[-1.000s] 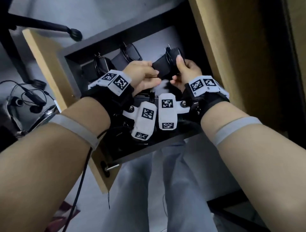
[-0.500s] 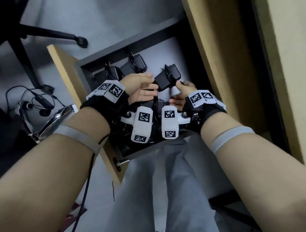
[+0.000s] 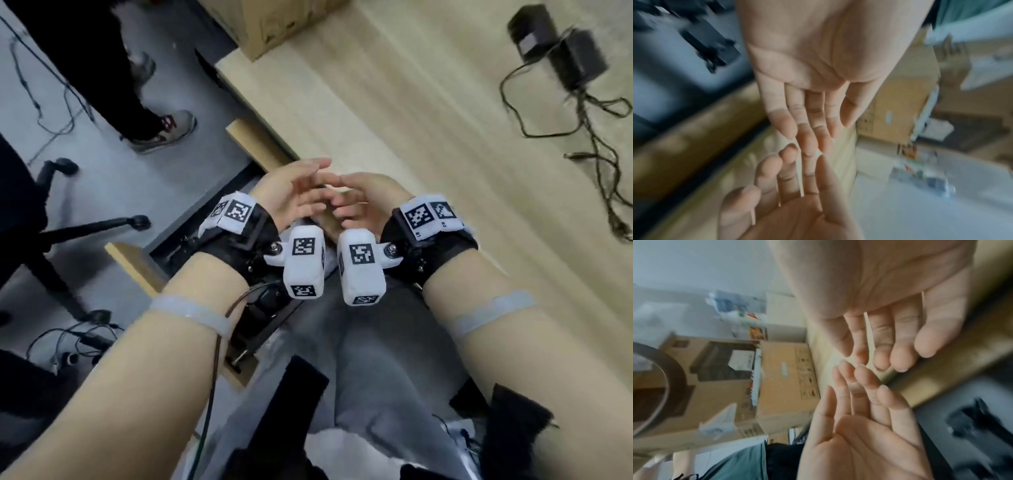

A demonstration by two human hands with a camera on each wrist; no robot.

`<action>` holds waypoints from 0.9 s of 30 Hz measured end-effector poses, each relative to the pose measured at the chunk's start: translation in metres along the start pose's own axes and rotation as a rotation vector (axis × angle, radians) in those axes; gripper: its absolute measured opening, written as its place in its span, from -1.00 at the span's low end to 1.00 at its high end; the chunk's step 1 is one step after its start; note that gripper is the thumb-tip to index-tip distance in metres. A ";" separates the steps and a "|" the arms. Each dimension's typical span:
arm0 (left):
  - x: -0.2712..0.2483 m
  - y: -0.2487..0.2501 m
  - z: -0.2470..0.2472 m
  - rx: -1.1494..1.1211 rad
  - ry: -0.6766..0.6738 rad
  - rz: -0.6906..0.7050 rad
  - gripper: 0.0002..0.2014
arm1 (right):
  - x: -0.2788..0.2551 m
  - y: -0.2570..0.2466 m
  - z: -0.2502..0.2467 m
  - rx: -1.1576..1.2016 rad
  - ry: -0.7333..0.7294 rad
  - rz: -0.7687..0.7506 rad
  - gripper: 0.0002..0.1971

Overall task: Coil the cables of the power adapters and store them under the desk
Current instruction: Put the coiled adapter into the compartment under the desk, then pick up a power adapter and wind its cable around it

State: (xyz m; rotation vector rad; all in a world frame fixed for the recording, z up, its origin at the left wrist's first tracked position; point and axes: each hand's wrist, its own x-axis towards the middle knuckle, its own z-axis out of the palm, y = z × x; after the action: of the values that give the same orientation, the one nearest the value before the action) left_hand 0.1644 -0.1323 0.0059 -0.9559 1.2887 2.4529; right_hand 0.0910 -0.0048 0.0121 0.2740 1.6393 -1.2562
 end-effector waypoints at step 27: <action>0.271 0.038 0.376 0.817 -0.064 0.292 -0.46 | 0.085 -0.099 -0.382 -0.121 0.689 -0.468 -0.63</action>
State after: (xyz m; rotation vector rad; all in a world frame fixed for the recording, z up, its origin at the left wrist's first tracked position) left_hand -0.2290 0.1151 0.0130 -0.4826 2.2462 1.7728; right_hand -0.2323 0.2344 -0.0172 0.2733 2.4671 -1.4940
